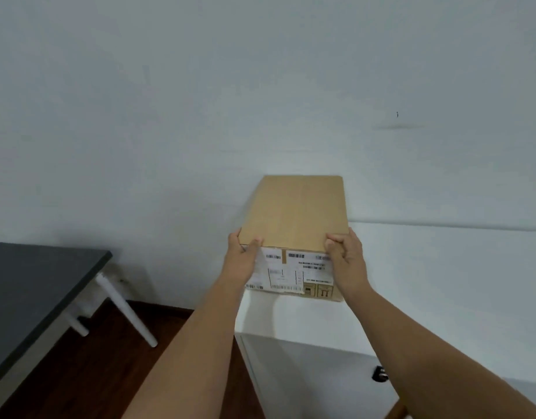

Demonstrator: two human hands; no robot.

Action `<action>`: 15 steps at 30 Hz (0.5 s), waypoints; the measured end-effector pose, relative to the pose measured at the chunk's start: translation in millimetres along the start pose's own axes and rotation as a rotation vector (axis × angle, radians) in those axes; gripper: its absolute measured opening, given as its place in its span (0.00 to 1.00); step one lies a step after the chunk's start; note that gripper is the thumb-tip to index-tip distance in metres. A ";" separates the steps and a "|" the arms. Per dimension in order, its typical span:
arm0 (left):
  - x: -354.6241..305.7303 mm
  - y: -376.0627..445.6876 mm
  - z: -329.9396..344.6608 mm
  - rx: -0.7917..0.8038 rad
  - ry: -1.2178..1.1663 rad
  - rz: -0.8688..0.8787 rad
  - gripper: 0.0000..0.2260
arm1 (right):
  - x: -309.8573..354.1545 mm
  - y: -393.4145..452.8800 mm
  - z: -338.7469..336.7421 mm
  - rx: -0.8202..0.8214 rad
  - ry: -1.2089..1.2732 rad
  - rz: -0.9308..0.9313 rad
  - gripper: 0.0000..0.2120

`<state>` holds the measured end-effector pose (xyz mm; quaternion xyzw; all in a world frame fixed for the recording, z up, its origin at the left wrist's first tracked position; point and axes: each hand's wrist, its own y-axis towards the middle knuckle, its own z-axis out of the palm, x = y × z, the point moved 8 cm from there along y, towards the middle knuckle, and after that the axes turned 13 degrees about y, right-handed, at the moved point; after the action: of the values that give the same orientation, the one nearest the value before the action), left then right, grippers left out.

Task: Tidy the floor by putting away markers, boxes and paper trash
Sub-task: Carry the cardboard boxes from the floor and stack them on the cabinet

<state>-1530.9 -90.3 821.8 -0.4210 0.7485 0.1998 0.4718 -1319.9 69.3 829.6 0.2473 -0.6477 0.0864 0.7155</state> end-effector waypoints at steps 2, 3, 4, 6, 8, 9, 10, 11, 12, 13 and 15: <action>-2.0 10.8 -6.5 0.071 -0.012 0.021 0.27 | 2.7 -1.4 8.1 -0.034 -0.036 -0.017 0.07; -5.2 12.1 -8.2 0.098 -0.010 0.030 0.26 | 5.6 -0.6 9.7 -0.036 -0.053 -0.012 0.07; -9.4 9.9 -8.6 0.112 -0.013 0.040 0.25 | 8.2 0.3 10.7 -0.019 -0.072 0.008 0.07; -20.2 1.5 -13.1 0.027 0.043 0.092 0.23 | 10.3 -2.5 9.4 0.048 -0.101 0.072 0.14; -33.7 -15.1 -19.5 -0.203 0.334 0.168 0.27 | 9.9 -16.8 -1.0 0.081 -0.082 0.136 0.26; -44.7 -28.4 -16.2 -0.286 0.460 0.221 0.29 | 8.4 -25.0 -12.4 0.055 -0.070 0.161 0.30; -58.8 -43.4 -7.4 -0.322 0.511 0.298 0.30 | 5.6 -33.6 -28.8 0.009 -0.063 0.184 0.33; -74.5 -58.4 6.8 -0.311 0.509 0.393 0.29 | 0.9 -42.1 -49.6 -0.048 -0.056 0.212 0.34; -89.5 -73.6 25.5 -0.264 0.496 0.489 0.27 | -4.9 -50.9 -73.5 -0.105 -0.055 0.244 0.33; -101.7 -88.4 48.3 -0.192 0.488 0.573 0.25 | -11.5 -60.3 -99.6 -0.157 -0.066 0.277 0.32; -119.0 -123.0 100.6 -0.004 0.473 0.692 0.22 | -23.1 -84.3 -158.2 -0.248 -0.129 0.340 0.27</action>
<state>-1352.2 -37.3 890.1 -0.1799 0.9331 0.2458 0.1909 -1146.0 74.8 780.6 0.0496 -0.7300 0.1096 0.6728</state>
